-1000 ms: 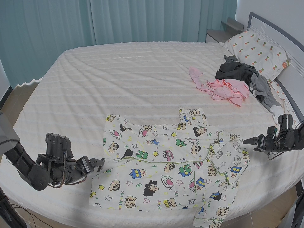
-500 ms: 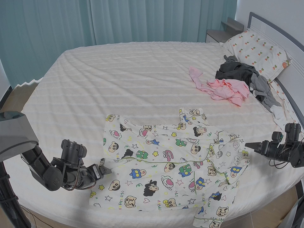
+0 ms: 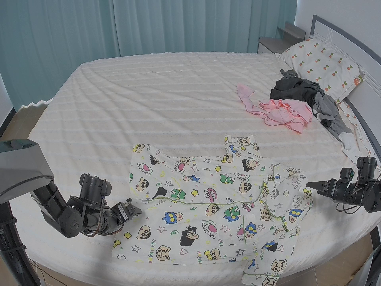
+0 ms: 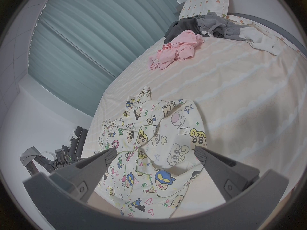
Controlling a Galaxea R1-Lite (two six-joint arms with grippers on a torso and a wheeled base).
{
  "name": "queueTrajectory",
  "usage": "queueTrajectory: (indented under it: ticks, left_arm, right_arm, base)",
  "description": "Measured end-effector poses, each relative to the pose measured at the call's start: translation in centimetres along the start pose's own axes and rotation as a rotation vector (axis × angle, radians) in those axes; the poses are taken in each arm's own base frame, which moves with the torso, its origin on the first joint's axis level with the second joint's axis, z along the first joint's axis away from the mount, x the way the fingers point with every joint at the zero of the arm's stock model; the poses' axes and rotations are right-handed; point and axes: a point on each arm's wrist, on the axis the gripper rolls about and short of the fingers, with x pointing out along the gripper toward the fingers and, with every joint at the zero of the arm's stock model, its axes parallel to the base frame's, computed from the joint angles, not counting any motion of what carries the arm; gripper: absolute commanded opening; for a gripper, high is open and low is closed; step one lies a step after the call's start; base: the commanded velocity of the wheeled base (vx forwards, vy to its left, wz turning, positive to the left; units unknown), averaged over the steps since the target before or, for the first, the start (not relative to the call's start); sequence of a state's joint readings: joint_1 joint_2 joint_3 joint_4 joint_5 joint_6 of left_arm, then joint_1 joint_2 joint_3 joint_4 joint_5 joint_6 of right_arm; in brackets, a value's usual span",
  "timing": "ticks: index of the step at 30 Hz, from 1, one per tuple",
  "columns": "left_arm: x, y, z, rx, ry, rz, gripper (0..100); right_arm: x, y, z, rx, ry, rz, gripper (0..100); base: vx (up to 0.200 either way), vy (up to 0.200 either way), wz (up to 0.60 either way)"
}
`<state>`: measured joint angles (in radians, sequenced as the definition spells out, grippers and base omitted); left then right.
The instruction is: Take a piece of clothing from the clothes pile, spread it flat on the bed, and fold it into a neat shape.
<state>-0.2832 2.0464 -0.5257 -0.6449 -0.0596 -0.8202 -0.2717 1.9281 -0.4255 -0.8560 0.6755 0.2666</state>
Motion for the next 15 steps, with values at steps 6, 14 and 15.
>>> queueTrajectory:
  ticks: [6,14,15]
  left_arm:
    - [0.54,-0.16,0.21,-0.017,0.0,-0.009,0]
    - [0.26,0.21,-0.32,-0.016,0.012,0.003,0]
    - [0.09,0.21,-0.33,-0.016,0.01,0.001,0]
  right_arm:
    - [-0.08,-0.02,0.02,0.001,-0.001,0.002,100]
    - [-0.07,-0.05,-0.08,0.004,0.002,0.002,100]
    - [-0.08,-0.05,-0.08,0.004,0.002,0.002,100]
  base:
    - [0.0,0.0,0.0]
    - [0.0,0.0,0.0]
    - [0.0,0.0,0.0]
